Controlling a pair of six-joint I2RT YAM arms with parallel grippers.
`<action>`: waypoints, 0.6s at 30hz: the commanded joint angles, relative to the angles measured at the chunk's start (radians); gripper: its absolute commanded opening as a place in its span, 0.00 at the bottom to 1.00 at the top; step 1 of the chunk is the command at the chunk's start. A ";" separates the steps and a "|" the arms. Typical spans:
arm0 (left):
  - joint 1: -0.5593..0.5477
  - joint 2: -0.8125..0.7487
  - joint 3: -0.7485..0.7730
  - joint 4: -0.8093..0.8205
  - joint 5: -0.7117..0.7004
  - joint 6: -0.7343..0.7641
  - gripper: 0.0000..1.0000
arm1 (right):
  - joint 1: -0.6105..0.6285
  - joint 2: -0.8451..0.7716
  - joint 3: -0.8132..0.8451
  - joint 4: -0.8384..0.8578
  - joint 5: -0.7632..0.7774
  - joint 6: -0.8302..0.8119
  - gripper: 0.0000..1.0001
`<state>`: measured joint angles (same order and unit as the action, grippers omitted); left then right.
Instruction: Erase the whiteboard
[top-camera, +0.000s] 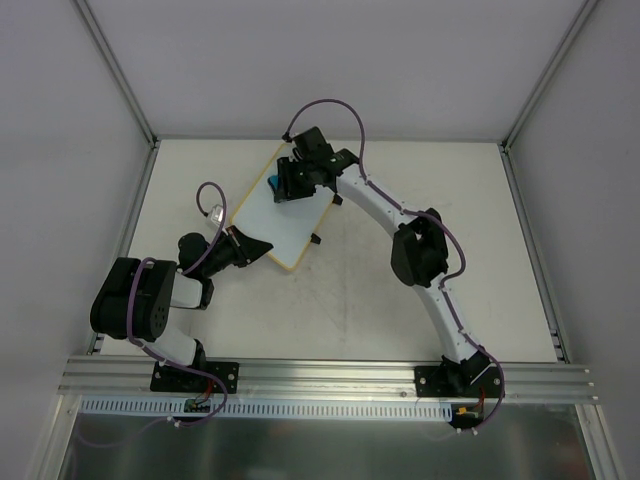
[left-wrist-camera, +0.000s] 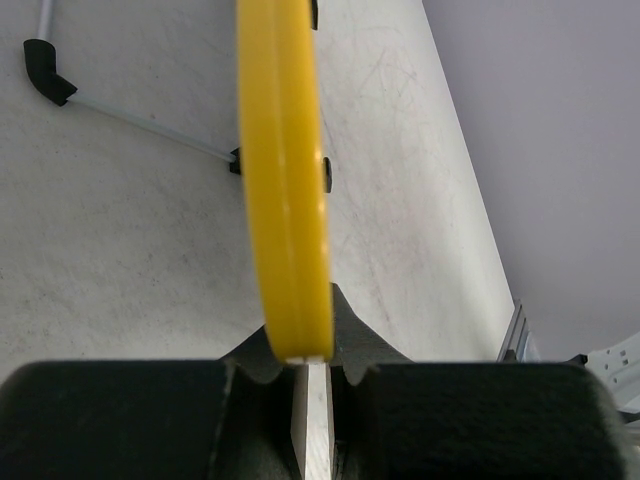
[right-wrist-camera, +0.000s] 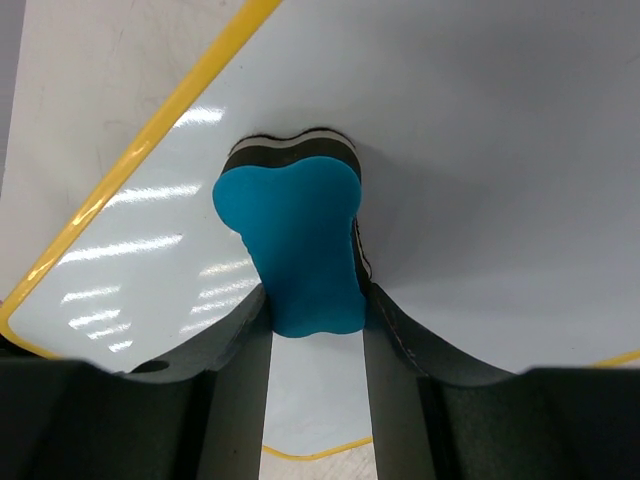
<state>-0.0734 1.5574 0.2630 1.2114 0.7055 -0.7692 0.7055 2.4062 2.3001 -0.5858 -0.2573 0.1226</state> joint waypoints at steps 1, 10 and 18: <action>-0.035 -0.048 0.031 0.181 0.097 0.024 0.00 | 0.016 0.004 -0.025 0.001 -0.088 0.008 0.00; -0.035 -0.062 0.041 0.165 0.088 0.030 0.00 | -0.084 -0.039 -0.128 0.034 -0.089 0.008 0.00; -0.035 -0.076 0.061 0.129 0.078 0.042 0.00 | -0.150 -0.048 -0.186 0.053 -0.082 -0.001 0.00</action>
<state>-0.0864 1.5410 0.2745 1.2060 0.7013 -0.7662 0.5739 2.3753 2.1490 -0.5282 -0.3641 0.1299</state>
